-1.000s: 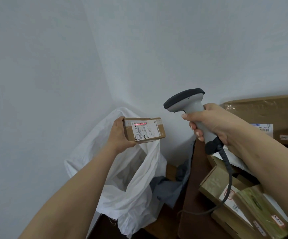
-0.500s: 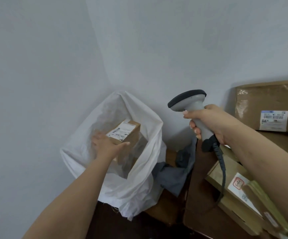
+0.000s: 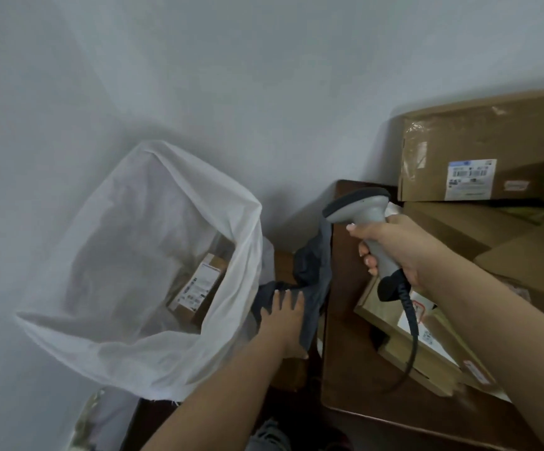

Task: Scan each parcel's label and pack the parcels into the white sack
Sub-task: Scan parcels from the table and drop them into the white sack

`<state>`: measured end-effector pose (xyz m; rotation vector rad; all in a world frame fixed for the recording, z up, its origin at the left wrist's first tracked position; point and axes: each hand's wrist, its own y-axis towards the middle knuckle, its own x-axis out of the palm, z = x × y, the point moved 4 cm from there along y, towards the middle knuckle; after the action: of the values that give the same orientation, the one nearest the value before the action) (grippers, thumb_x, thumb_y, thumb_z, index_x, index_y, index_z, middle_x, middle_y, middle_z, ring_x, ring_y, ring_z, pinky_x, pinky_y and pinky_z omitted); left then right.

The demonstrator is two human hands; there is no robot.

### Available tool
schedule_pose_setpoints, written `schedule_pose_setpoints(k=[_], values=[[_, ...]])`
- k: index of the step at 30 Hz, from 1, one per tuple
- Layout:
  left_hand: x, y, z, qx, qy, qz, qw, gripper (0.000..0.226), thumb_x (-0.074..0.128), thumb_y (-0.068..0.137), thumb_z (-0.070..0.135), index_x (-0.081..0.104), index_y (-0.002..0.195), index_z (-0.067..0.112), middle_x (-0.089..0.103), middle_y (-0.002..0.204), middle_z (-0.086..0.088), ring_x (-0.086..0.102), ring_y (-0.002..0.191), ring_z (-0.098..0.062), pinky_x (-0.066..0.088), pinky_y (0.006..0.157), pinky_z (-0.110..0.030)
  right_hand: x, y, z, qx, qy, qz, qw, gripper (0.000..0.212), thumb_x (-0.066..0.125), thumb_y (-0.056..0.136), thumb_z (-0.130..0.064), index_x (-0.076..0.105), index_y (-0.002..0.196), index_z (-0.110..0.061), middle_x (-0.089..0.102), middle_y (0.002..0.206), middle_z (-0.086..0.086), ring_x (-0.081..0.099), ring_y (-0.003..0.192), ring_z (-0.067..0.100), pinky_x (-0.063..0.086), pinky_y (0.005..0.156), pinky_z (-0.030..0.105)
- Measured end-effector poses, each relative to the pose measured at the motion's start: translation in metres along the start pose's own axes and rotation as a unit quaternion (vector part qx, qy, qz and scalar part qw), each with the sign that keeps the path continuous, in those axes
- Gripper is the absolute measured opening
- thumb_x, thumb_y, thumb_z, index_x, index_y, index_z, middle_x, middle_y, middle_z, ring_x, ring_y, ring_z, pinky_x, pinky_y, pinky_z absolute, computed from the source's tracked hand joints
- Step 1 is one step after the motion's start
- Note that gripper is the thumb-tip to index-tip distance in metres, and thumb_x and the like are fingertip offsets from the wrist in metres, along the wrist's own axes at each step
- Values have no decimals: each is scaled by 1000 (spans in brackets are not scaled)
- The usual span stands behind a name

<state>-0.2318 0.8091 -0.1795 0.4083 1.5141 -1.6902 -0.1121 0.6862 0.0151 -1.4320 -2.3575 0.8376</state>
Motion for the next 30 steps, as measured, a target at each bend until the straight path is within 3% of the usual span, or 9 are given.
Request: schedule_pose_setpoints(k=[3, 6, 10, 15, 18, 22, 26, 28, 30], values=[[-1, 16, -2, -32, 0, 14, 999, 82, 62, 93, 32, 10, 155, 16, -5, 163, -11, -6, 149, -37, 13, 116, -59, -4, 2, 6, 10, -1, 3, 1000, 17, 65, 94, -15, 55, 97, -2, 48, 61, 7, 44, 43, 15, 40, 39, 24], [-18, 25, -14, -62, -89, 52, 993, 39, 52, 97, 13, 50, 136, 9, 40, 149, -15, 39, 135, -36, 36, 106, -46, -6, 5, 9, 15, 2, 7, 1000, 17, 65, 94, -16, 55, 96, -1, 48, 60, 8, 44, 43, 15, 40, 39, 24], [-77, 2, -46, -112, -274, 287, 911, 21, 46, 96, 7, 59, 111, 3, 65, 108, -18, 60, 101, -35, 41, 77, -32, -13, 9, 7, 7, 12, 34, 999, 17, 66, 93, -15, 55, 92, -3, 50, 59, 7, 45, 41, 14, 41, 39, 23], [-164, -39, -59, -27, -379, 418, 825, 21, 51, 95, 11, 64, 108, 1, 69, 106, -17, 62, 102, -31, 44, 83, -28, -14, 8, -8, -29, 16, 36, 999, 25, 74, 86, -13, 62, 101, 2, 67, 77, 13, 49, 47, 14, 45, 46, 26], [-201, -64, -41, 19, -511, 408, 756, 15, 54, 92, 15, 62, 98, 4, 68, 93, -11, 65, 88, -24, 55, 79, -32, -3, -1, -25, -84, 16, 21, 996, 39, 81, 78, -20, 65, 103, 5, 71, 92, 19, 51, 48, 14, 48, 47, 26], [-235, -90, 6, 73, -633, 334, 694, 15, 58, 87, 11, 60, 101, 5, 66, 105, -22, 66, 97, -36, 58, 82, -47, 18, -23, -51, -165, -20, -23, 986, 41, 83, 67, -31, 63, 91, -3, 62, 64, 8, 54, 47, 14, 49, 46, 25], [-255, -115, 43, 171, -722, 256, 620, 11, 48, 97, -3, 56, 96, 3, 64, 96, -16, 66, 87, -27, 59, 76, -38, 14, -38, -70, -236, -10, 14, 972, 32, 86, 71, -14, 64, 91, -2, 67, 69, 11, 62, 57, 21, 53, 53, 31], [-260, -130, 56, 237, -715, 198, 627, 10, 50, 99, 5, 58, 102, 9, 67, 100, -9, 67, 91, -22, 54, 88, -39, 1, -43, -78, -259, 5, 86, 962, 17, 77, 79, 0, 62, 86, -3, 65, 76, 13, 63, 65, 22, 53, 58, 30], [-264, -141, 53, 235, -680, 215, 661, 14, 54, 99, 18, 60, 111, 17, 67, 107, 1, 64, 104, -17, 46, 95, -38, -15, -46, -84, -255, 48, 153, 954, 13, 69, 83, -1, 57, 83, -6, 61, 77, 11, 61, 68, 22, 51, 54, 25]])
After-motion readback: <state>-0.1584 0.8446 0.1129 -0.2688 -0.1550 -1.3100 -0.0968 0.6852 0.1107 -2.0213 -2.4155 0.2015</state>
